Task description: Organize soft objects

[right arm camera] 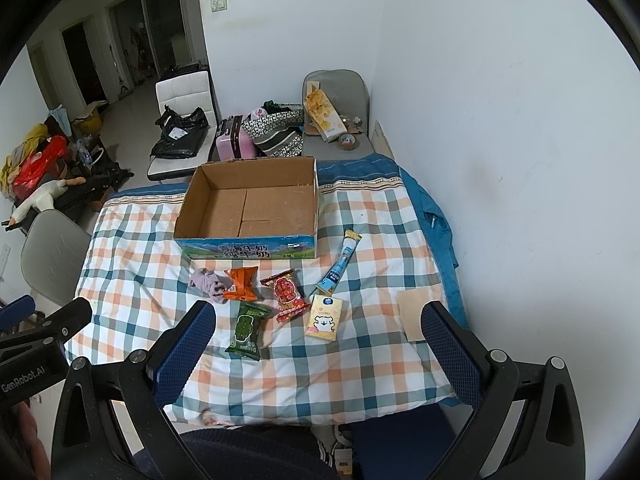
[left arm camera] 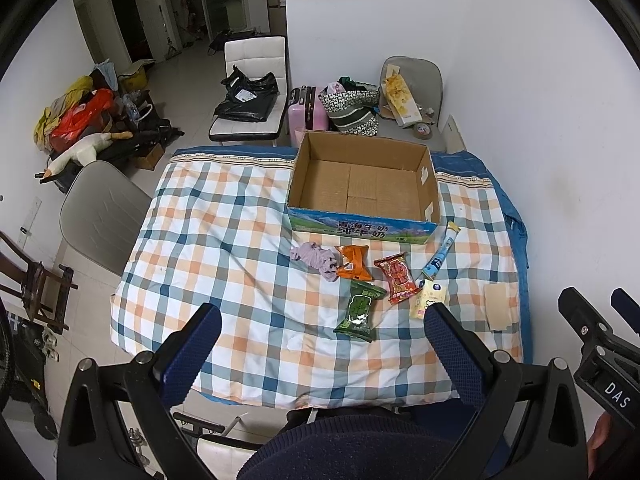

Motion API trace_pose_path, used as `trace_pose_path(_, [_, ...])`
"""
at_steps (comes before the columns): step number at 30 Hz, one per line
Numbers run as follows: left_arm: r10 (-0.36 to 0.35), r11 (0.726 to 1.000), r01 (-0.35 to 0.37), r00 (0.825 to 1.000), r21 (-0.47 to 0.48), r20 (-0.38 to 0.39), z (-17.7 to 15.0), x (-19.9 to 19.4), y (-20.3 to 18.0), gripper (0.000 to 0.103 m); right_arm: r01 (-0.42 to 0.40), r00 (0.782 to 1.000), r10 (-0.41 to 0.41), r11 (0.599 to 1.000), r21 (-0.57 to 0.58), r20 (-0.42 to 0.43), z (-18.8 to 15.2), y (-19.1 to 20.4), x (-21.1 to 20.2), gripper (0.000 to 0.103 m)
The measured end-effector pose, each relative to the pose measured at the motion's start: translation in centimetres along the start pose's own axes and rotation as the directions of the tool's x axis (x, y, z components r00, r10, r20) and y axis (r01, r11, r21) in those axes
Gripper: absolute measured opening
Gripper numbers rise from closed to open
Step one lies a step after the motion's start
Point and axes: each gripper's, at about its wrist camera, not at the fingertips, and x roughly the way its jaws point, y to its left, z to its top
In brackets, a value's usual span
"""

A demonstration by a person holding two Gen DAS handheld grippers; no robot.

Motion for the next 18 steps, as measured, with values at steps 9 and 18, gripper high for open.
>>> trace_pose_path(9, [-0.004, 1.000, 0.004, 1.000, -0.004, -0.004, -0.1, 0.0, 0.2, 0.103, -0.004, 1.000, 0.004, 1.000, -0.003, 0.006, 0.9, 0.4, 0.0, 0.103])
trace_pose_path(18, [-0.006, 1.000, 0.005, 1.000, -0.006, -0.005, -0.3, 0.0, 0.3, 0.103, -0.009, 1.000, 0.009, 1.000, 0.007, -0.006, 1.6, 0.2, 1.1, 0.103])
